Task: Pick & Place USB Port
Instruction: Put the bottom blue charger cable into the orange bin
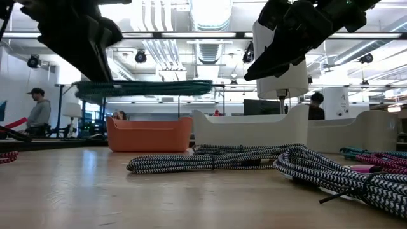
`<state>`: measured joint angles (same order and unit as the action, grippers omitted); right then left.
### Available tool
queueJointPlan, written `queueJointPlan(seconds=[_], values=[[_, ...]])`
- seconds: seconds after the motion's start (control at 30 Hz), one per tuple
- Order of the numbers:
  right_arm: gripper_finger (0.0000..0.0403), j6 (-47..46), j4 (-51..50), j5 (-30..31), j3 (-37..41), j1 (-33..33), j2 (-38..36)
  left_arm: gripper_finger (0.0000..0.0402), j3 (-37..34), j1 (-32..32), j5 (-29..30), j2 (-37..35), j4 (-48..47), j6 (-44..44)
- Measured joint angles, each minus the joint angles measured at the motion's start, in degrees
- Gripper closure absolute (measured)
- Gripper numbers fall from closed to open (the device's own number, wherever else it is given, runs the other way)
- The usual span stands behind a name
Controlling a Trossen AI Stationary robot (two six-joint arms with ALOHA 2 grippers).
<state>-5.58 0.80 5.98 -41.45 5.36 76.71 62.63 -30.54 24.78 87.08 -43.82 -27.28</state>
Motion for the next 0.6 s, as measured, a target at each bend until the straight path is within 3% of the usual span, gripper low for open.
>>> queueJointPlan(seconds=[0.23, 0.43, 0.6], values=[[0.0213, 0.0, 0.7, 0.0, 0.0, 0.0, 0.0, 0.0393, 0.9, 3.4, 10.6, -5.7, -14.5, -0.8], [0.0213, 0.3, 2.2, 0.0, 0.0, 0.0, 0.0, 0.0394, 0.7, 11.5, 12.4, -8.6, -17.0, 6.7], [0.0213, 0.2, 2.6, 0.0, 0.0, 0.0, 0.0, 0.0394, 0.7, 21.9, 12.3, -8.7, -17.1, 15.8]])
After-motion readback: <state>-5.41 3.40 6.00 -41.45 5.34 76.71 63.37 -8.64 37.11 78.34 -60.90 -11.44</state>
